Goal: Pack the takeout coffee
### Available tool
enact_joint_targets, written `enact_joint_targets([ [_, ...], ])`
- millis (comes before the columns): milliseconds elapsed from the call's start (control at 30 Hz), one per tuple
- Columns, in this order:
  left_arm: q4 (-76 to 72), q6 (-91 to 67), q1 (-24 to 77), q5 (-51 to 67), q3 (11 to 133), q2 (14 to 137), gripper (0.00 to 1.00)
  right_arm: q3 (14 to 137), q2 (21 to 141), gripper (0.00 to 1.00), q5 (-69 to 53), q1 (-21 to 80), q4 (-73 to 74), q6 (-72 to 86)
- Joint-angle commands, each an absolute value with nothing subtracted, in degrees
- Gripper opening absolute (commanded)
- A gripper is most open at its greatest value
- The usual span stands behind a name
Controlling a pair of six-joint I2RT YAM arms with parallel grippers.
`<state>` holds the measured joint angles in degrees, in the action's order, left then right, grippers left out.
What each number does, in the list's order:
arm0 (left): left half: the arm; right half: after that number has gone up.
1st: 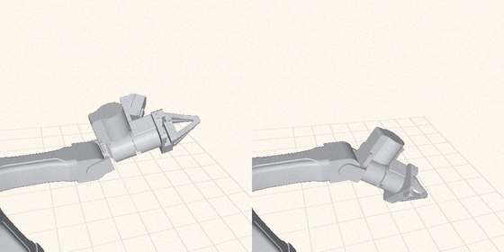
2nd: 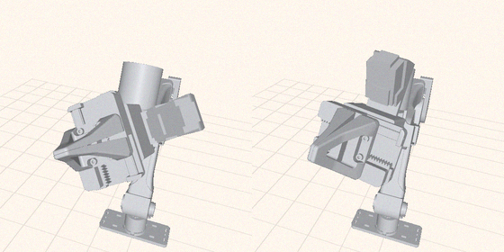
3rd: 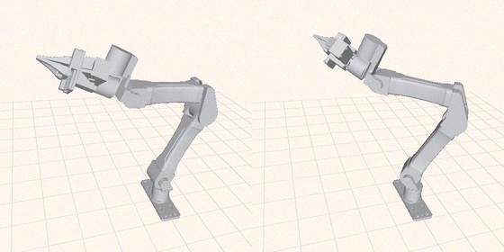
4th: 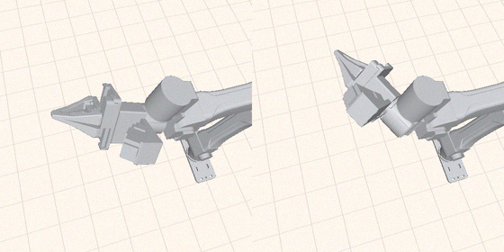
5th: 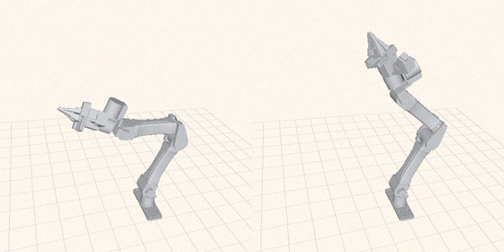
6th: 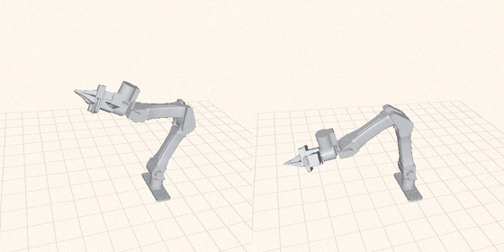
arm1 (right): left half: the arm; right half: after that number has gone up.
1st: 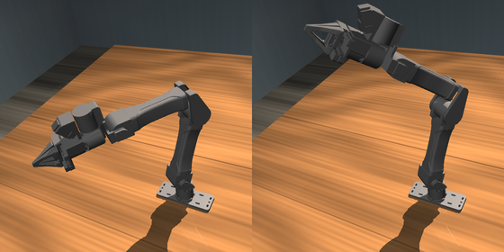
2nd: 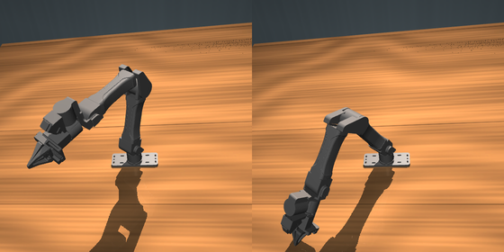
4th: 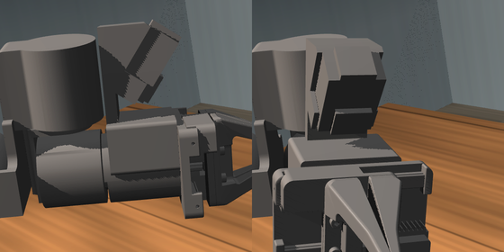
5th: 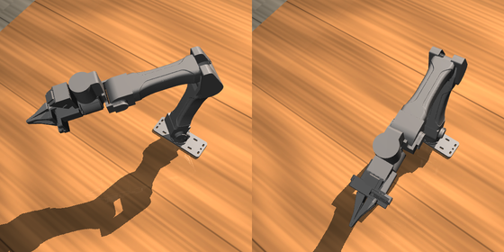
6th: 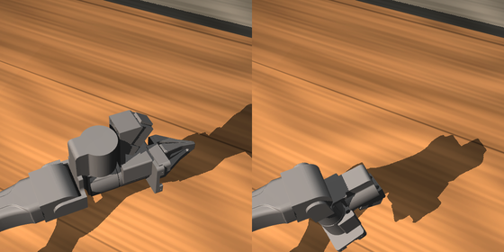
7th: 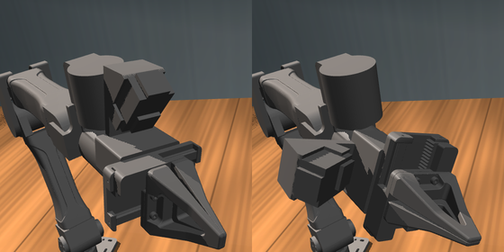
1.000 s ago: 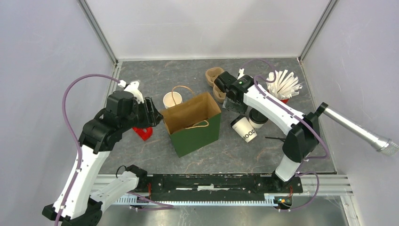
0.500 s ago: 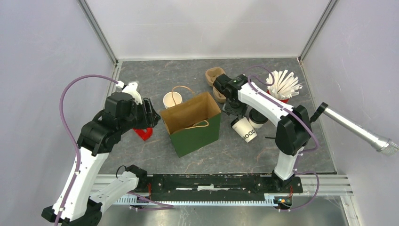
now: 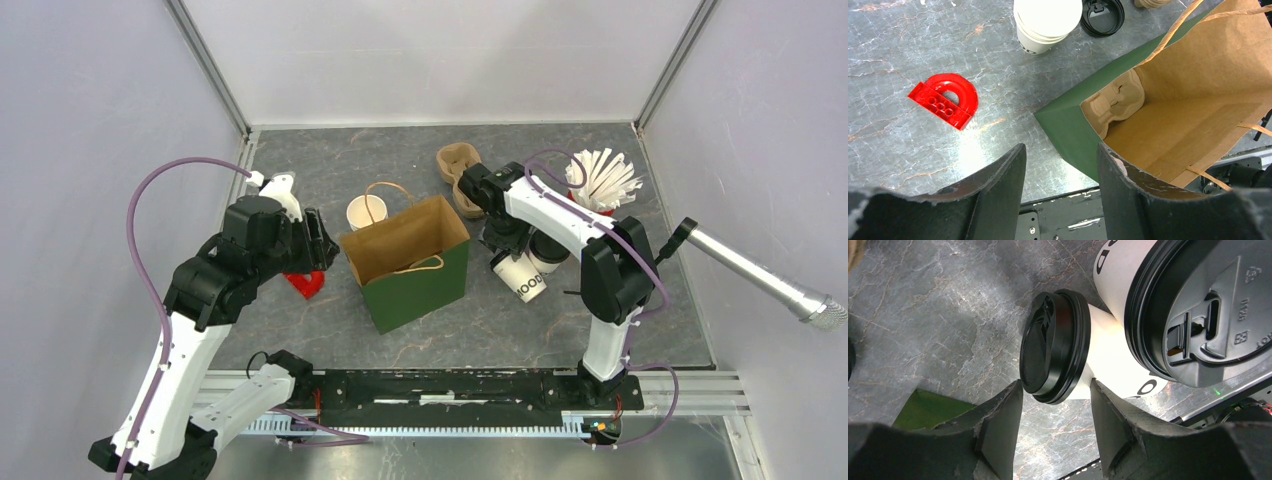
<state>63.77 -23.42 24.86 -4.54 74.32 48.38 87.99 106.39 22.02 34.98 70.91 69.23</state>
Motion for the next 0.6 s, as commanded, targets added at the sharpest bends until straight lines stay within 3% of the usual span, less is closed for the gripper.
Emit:
enact_joint_targets([
  [0,63.11,-20.74,24.88,-5.74,76.20,48.47,0.61,88.32,107.88,0.58,23.17,34.20,71.74,70.89],
  [167,62.97,-20.64,24.91,-5.58,76.11,48.68,0.61,88.95,109.16,0.56,23.20,34.10,71.77,70.59],
  [333,62.76,-20.83,24.93,-5.37,76.00,48.69,0.61,87.89,108.18,0.45,23.91,34.15,71.19,70.23],
  [567,62.59,-21.14,24.89,-5.32,75.95,48.51,0.61,87.29,105.38,0.39,23.54,34.12,69.84,68.86],
])
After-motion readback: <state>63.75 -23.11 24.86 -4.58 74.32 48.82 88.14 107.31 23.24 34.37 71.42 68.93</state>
